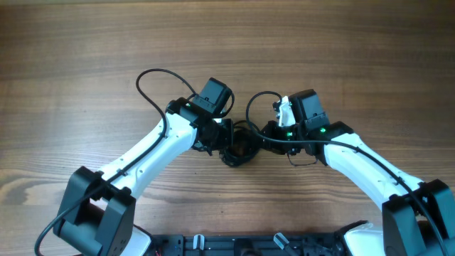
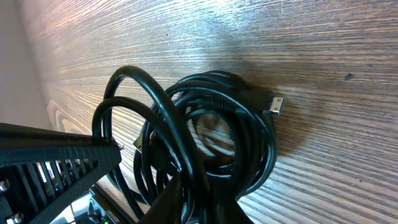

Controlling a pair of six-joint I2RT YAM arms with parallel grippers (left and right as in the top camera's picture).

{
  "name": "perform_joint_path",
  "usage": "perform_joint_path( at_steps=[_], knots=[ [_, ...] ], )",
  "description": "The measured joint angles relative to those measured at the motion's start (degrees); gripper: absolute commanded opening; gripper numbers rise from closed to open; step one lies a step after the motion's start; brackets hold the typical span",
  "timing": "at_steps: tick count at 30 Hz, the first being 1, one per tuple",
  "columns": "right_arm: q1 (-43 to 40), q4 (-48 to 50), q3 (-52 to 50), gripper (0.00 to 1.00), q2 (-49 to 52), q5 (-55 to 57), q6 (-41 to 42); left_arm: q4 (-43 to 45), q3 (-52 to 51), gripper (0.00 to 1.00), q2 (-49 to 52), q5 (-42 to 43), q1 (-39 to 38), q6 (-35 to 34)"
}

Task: Untangle cables
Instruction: 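Lower the right gripper and grasp a cable loop beside the left gripper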

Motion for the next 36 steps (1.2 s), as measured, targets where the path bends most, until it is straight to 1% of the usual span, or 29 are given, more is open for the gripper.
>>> perform_joint_path(
  at_steps=[2, 3, 4, 12, 13, 18, 21, 27, 29, 33, 35, 36],
  knots=[
    [0.0, 0.0, 0.0, 0.1, 0.02, -0.09, -0.02, 0.0, 0.0, 0.08, -0.02, 0.0, 0.0, 0.0],
    [0.0, 0.0, 0.0, 0.06, 0.02, -0.15, 0.0, 0.0, 0.0, 0.09, -0.02, 0.0, 0.0, 0.0],
    [0.0, 0.0, 0.0, 0.04, 0.0, -0.17, -0.02, 0.0, 0.0, 0.1, -0.02, 0.02, 0.0, 0.0],
    [0.0, -0.02, 0.0, 0.04, 0.02, -0.17, -0.02, 0.04, 0.0, 0.18, -0.02, 0.26, 0.0, -0.37],
    [0.0, -0.02, 0.0, 0.04, 0.02, -0.17, -0.02, 0.04, 0.0, 0.2, -0.02, 0.28, 0.0, -0.37],
    [0.02, -0.02, 0.0, 0.04, 0.02, -0.17, -0.02, 0.02, 0.0, 0.24, -0.02, 0.5, 0.0, -0.39],
    [0.0, -0.02, 0.0, 0.04, 0.02, -0.17, -0.02, 0.04, 0.0, 0.32, -0.02, 0.66, 0.0, -0.42],
    [0.02, -0.04, 0.0, 0.04, 0.02, -0.17, -0.04, 0.04, 0.0, 0.42, -0.02, 0.72, 0.0, -0.42],
    [0.02, -0.02, 0.0, 0.04, 0.02, -0.17, -0.02, 0.04, 0.0, 0.47, -0.02, 0.87, 0.0, -0.39],
    [0.0, -0.02, 0.0, 0.04, 0.02, -0.17, -0.04, 0.04, 0.0, 0.52, -0.02, 0.87, 0.0, -0.39],
    [0.02, -0.02, 0.0, 0.04, 0.02, -0.17, -0.02, 0.04, 0.0, 0.63, -0.02, 0.9, 0.0, -0.44],
    [0.0, -0.02, 0.0, 0.04, 0.02, -0.17, -0.02, 0.07, 0.0, 0.71, -0.02, 0.9, 0.0, -0.63]
  ],
)
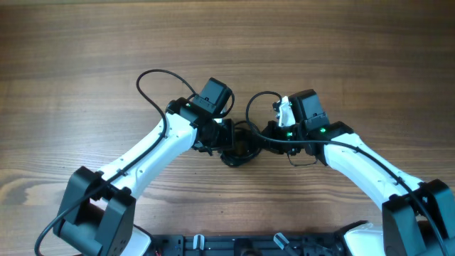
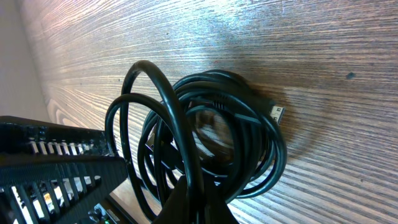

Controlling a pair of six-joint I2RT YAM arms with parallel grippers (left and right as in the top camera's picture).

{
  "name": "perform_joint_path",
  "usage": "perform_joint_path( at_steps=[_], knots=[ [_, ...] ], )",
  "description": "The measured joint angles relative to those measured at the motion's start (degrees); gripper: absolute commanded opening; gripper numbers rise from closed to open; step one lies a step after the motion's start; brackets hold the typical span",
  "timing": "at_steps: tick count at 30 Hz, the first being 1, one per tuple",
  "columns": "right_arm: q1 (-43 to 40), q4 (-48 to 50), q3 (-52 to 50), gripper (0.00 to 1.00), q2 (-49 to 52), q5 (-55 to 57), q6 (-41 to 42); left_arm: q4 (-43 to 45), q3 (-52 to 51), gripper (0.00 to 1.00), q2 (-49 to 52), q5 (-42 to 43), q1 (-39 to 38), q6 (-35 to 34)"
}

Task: Untangle cables
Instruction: 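Lower the right gripper and grasp a cable loop beside the left gripper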

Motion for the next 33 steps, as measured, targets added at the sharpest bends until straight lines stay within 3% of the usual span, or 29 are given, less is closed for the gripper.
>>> perform_joint_path(
  at_steps=[4, 8, 33],
  knots=[
    [0.02, 0.0, 0.0, 0.04, 0.0, 0.0, 0.0, 0.15, 0.0, 0.89, 0.0, 0.0, 0.0, 0.28],
    [0.02, 0.13, 0.0, 0.04, 0.0, 0.0, 0.0, 0.17, 0.0, 1.0, 0.0, 0.02, 0.0, 0.11],
    [0.02, 0.39, 0.0, 0.04, 0.09, 0.0, 0.0, 0.15, 0.0, 1.0, 0.0, 0.02, 0.0, 0.17]
  ],
)
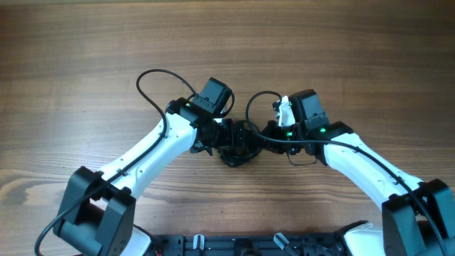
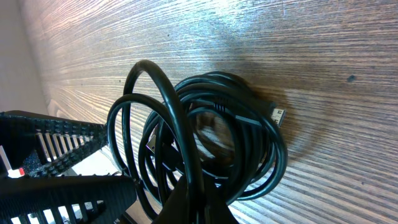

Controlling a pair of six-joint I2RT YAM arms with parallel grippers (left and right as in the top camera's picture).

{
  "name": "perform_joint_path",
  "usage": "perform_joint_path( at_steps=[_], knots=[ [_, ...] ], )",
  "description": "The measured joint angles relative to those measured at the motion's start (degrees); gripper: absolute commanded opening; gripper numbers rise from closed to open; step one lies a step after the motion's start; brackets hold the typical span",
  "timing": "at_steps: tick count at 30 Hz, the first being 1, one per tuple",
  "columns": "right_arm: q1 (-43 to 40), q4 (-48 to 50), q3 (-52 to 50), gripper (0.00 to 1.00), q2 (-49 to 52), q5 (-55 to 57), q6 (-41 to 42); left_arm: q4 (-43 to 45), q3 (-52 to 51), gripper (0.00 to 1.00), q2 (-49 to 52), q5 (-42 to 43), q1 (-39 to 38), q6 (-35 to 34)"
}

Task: Untangle cables
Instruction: 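Lower the right gripper and grasp a cable loop beside the left gripper, then pull the right gripper rightward, drawing a cable strand out of the coil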

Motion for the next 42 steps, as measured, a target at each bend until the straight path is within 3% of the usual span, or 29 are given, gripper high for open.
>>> perform_joint_path(
  at_steps=[27, 42],
  knots=[
    [-0.02, -0.02, 0.0, 0.04, 0.0, 0.0, 0.0, 0.0, 0.0, 1.0, 0.0, 0.0, 0.0, 0.0],
    [-0.02, 1.79, 0.0, 0.04, 0.0, -0.44, 0.0, -1.31, 0.0, 1.0, -1.46, 9.35, 2.69, 3.58]
  ],
)
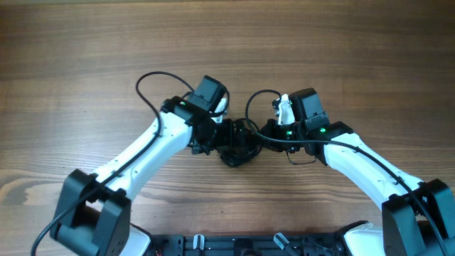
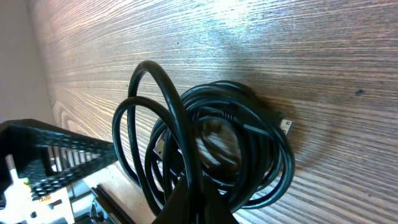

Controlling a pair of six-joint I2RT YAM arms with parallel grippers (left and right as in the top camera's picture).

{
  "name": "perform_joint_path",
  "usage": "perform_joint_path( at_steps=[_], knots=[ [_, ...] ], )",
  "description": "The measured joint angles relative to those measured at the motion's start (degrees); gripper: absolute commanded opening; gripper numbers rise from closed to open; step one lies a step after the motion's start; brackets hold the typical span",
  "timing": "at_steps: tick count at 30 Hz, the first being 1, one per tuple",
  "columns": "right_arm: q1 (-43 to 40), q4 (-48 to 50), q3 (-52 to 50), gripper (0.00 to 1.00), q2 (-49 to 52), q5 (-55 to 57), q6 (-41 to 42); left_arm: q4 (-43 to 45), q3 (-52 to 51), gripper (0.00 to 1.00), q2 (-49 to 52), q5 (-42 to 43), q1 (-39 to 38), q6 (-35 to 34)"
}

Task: Untangle cables
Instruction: 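Pull the right gripper rightward, drawing a cable strand out of the coil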

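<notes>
A bundle of black cables lies coiled on the wooden table between my two grippers. In the right wrist view the coil shows several overlapping loops, two of them standing up, and a metal plug at its right edge. My right gripper is shut on strands at the coil's near side; in the overhead view that gripper is at the bundle's right. My left gripper is at the bundle's left, with one ribbed finger showing beside the loops. How its jaws stand is hidden.
Thin black wiring loops stick out from both wrists: one far left of the left arm, one above the bundle, one under the right wrist. The wooden table stretches around on all sides.
The left arm has shifted slightly left and away. In the right wrist view only one left finger shows beside the loops, where two spread fingers showed. The coil sits a little further right.
My right gripper has held strands of the coil throughout. The left gripper stayed at the coil's left, first showing one finger, then two close together, then two spread apart, now one again. The coil has barely changed shape.
</notes>
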Motion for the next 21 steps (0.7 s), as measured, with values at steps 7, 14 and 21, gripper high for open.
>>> perform_joint_path(
  at_steps=[7, 14, 21],
  knots=[
    [0.0, 0.28, 0.37, 0.04, -2.32, -1.97, 0.04, -0.76, 0.0, 1.0, -7.61, 7.56, 3.34, 3.89],
    [0.0, 0.37, 1.27, 0.04, -12.5, -3.1, 3.08, -2.01, 0.0, 1.0, -9.51, 8.87, 3.39, 4.22],
    [0.0, 1.2, 1.31, 0.04, -22.8, -0.17, 8.94, -5.22, 0.0, 1.0, -9.51, 9.05, 3.39, 3.58]
  ],
)
